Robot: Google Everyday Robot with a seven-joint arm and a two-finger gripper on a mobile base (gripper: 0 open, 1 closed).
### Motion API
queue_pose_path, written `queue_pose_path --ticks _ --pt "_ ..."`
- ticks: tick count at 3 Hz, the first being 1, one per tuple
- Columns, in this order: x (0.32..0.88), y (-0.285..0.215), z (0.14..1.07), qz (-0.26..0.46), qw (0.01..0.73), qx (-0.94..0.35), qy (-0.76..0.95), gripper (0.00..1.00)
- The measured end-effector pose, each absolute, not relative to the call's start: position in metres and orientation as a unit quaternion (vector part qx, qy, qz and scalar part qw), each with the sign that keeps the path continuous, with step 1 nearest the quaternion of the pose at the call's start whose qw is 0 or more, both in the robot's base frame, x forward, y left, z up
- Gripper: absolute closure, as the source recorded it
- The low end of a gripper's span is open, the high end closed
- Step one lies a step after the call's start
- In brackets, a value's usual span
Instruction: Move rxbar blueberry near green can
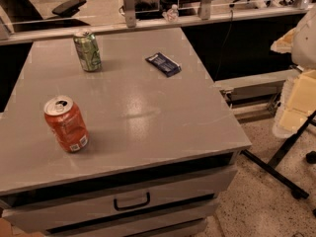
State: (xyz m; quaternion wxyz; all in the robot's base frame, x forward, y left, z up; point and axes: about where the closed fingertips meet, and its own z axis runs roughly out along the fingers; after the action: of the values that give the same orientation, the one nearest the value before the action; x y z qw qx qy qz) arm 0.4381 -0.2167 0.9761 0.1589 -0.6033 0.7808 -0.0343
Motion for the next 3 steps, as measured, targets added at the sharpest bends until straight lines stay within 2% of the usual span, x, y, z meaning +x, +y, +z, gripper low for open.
queue_pose_path --ticks 2,3 --pt "0.453 -0.203 0.972 -0.022 0.187 -0.602 0.776 0.0" --pt "0.483 -0.185 0.961 0.011 0.247 -0.586 0.772 0.0"
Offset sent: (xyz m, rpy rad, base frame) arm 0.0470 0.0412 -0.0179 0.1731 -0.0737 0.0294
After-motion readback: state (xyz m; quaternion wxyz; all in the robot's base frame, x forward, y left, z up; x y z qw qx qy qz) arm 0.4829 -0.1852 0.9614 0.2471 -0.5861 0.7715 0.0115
